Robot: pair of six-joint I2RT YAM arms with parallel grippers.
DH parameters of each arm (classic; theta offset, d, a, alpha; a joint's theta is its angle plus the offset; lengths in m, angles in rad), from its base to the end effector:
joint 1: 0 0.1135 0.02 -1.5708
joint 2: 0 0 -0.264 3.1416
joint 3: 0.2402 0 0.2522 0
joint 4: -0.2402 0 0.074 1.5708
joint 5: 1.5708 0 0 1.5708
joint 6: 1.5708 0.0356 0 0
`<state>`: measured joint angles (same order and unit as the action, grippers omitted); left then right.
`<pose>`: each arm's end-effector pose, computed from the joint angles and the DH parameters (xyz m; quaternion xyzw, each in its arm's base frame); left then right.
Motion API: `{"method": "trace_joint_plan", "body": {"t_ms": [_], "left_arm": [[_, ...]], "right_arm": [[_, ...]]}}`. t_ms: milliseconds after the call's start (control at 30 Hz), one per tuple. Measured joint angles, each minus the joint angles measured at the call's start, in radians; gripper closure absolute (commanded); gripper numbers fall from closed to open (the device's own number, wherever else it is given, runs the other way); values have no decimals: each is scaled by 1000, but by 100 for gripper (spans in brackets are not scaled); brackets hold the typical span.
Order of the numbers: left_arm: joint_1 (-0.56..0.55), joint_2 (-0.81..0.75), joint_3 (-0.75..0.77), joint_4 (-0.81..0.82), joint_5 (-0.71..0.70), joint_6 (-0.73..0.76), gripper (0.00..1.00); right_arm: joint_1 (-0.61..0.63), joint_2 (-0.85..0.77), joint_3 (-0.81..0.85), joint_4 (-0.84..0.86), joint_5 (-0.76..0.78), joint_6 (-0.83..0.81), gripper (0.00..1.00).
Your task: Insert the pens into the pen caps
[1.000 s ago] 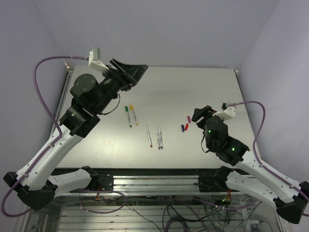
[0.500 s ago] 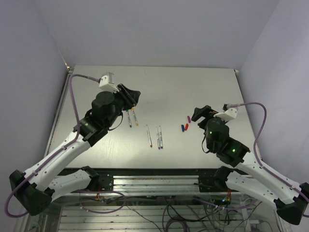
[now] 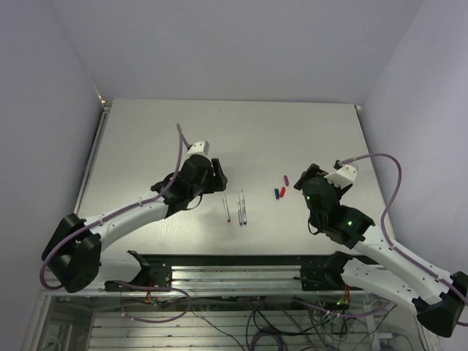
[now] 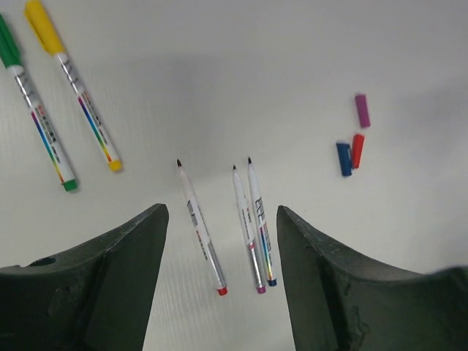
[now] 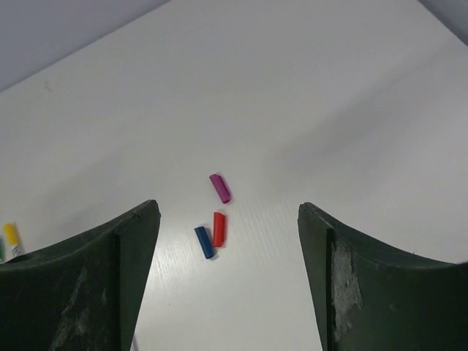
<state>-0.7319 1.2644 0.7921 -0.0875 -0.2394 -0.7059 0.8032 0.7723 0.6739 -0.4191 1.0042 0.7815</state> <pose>0.2123 -0.1794 0.2495 -0.0465 0.8694 -0.2380 0.4306 0.1337 0.0953 0.2873 0.2337 0.7604 0.0216 0.6056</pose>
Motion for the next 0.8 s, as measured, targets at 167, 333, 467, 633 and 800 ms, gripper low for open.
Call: {"method": "trace_joint_plan", "body": {"t_ms": [167, 333, 467, 633, 800], "left_arm": [[-40, 68, -8, 10, -2, 11, 29], [-67, 159, -8, 8, -5, 11, 34], [-103, 235, 9, -28, -27, 8, 39], [-129, 292, 50, -72, -56, 7, 39], [-129, 321, 71, -84, -72, 6, 40]], "right_arm": [[-12, -10, 0, -66, 6, 56, 26], [-13, -65, -17, -95, 0, 103, 26], [-14, -98, -34, -127, -3, 146, 27], [-16, -116, -55, -150, -10, 181, 27], [-16, -119, -63, -151, -27, 188, 27]]}}
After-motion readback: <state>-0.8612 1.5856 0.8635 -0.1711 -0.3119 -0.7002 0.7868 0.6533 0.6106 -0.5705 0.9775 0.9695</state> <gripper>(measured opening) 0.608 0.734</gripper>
